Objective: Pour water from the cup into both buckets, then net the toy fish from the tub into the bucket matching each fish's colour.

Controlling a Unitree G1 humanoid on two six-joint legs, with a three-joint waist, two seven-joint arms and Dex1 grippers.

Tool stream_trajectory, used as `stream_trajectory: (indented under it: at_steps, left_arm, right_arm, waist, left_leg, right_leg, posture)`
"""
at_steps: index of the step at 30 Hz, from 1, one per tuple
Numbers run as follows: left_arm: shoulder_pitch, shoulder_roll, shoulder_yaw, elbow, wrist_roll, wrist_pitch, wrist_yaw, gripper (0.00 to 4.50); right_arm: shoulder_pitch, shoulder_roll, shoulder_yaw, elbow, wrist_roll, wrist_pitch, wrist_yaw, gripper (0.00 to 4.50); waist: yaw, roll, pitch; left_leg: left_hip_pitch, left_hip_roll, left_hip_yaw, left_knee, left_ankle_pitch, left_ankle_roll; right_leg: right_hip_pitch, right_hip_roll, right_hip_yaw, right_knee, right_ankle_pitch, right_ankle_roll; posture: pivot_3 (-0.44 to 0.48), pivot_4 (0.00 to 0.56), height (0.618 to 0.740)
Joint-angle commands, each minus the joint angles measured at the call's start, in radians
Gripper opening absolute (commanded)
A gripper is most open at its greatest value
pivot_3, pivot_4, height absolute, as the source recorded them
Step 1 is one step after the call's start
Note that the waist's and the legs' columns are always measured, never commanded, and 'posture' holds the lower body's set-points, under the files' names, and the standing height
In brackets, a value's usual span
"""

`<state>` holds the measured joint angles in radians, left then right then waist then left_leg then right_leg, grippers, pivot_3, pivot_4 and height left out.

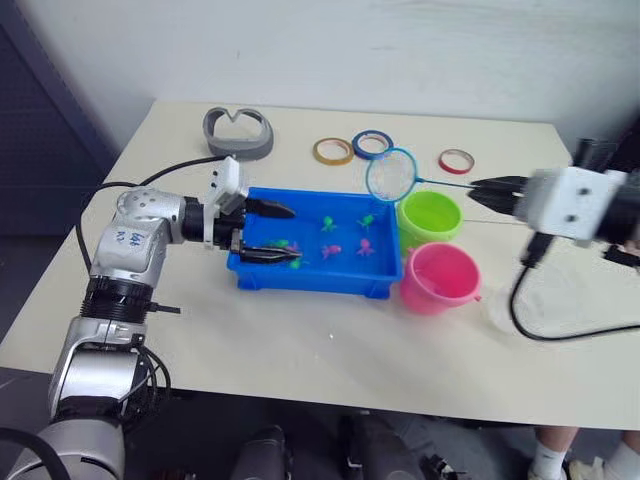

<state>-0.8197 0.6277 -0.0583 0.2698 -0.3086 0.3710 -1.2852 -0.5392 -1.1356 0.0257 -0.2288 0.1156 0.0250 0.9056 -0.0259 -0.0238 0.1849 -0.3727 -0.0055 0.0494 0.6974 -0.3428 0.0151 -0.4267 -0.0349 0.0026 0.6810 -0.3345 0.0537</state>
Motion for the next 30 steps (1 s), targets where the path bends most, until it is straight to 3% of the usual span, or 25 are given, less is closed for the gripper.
stream_trajectory:
  at_steps: [1,8,14,23,27,30]
  left_arm:
    - [0.024,0.023,0.038,-0.087,-0.019,0.038,0.051,4.45]
    - [0.080,0.064,0.083,-0.189,-0.051,0.103,0.092,4.45]
    - [0.100,0.075,0.093,-0.223,-0.068,0.124,0.120,4.45]
    - [0.085,0.067,0.094,-0.237,-0.086,0.142,0.143,4.45]
    - [0.080,0.064,0.090,-0.237,-0.091,0.143,0.145,4.45]
    - [0.078,0.062,0.086,-0.237,-0.094,0.142,0.145,4.45]
  right_arm:
    - [-0.145,0.059,0.157,0.222,-0.229,-0.241,0.030,0.00]
    - [-0.314,0.127,0.273,0.513,-0.437,-0.550,-0.014,0.00]
    - [-0.341,0.146,0.289,0.609,-0.466,-0.685,-0.002,0.00]
    - [-0.314,0.164,0.280,0.603,-0.468,-0.716,0.021,0.00]
    - [-0.290,0.167,0.269,0.580,-0.414,-0.664,0.069,0.00]
    - [-0.234,0.178,0.236,0.504,-0.301,-0.501,0.141,0.00]
  waist:
    - [0.005,0.000,0.000]
    - [-0.003,0.000,0.000]
    - [-0.004,0.000,0.000]
    - [-0.004,0.000,0.000]
    - [-0.003,0.000,0.000]
    - [-0.002,0.000,0.000]
  left_leg:
    - [-0.001,0.000,0.000,0.000,0.000,0.001]
    - [-0.004,-0.001,0.000,0.001,-0.001,0.003]
    - [-0.003,-0.001,0.000,0.001,-0.001,0.001]
    - [-0.003,-0.001,0.000,0.001,-0.001,0.001]
    - [-0.003,-0.001,0.000,0.001,-0.001,0.001]
    - [-0.003,-0.001,0.000,0.001,-0.001,0.001]
  right_leg:
    - [-0.001,0.000,0.000,-0.001,0.000,0.000]
    - [-0.003,-0.002,-0.001,-0.001,0.000,0.000]
    - [-0.002,-0.001,-0.001,0.000,0.000,0.000]
    - [-0.002,-0.001,-0.001,0.000,0.000,0.000]
    - [-0.002,-0.001,-0.001,0.000,0.000,0.000]
    - [-0.002,-0.001,-0.001,0.000,0.000,0.000]
  posture:
    - [0.000,0.150,0.740]
    - [0.000,0.150,0.740]
    - [0.000,0.150,0.740]
    - [0.000,0.150,0.740]
    - [0.000,0.150,0.740]
    - [0.000,0.150,0.740]
